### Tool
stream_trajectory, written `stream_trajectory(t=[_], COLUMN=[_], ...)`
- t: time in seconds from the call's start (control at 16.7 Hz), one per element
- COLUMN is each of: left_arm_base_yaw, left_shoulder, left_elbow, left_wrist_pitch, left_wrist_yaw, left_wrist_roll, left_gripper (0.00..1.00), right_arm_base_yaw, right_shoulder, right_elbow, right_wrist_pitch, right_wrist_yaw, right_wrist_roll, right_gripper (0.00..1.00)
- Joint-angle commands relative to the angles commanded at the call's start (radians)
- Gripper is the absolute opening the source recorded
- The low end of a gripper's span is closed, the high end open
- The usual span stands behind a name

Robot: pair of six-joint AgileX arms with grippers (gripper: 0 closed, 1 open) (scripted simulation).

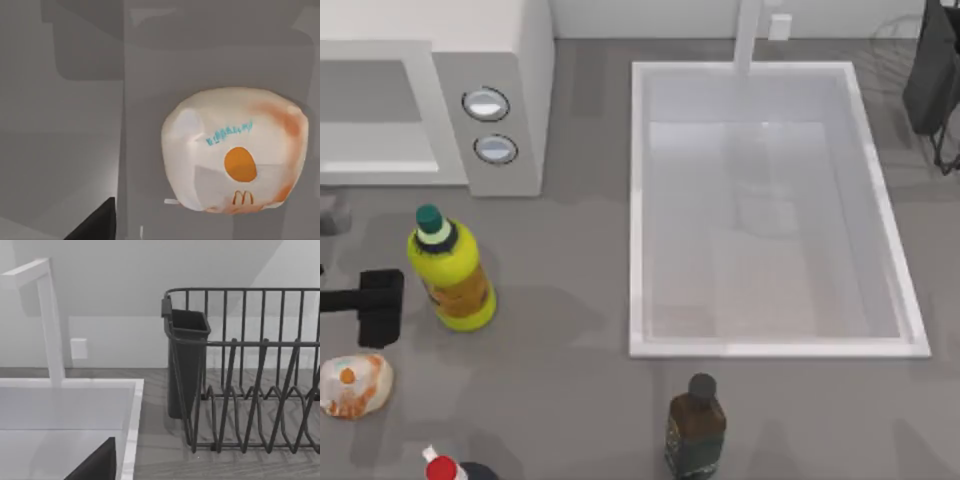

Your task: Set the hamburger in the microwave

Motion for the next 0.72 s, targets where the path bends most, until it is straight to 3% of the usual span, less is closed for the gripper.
stream_trajectory(t=[0.3,0.72], left_arm_base_yaw=[0.0,0.002], left_shoulder=[0.119,0.127], left_elbow=[0.073,0.059], left_wrist_pitch=[-0.08,-0.062], left_wrist_yaw=[-0.003,-0.003], left_wrist_roll=[-0.011,-0.009], left_gripper=[1.0,1.0], right_arm_base_yaw=[0.0,0.0], right_shoulder=[0.0,0.0], right_elbow=[0.0,0.0], right_wrist_pitch=[0.0,0.0], right_wrist_yaw=[0.0,0.0], right_wrist_roll=[0.0,0.0], right_gripper=[1.0,1.0])
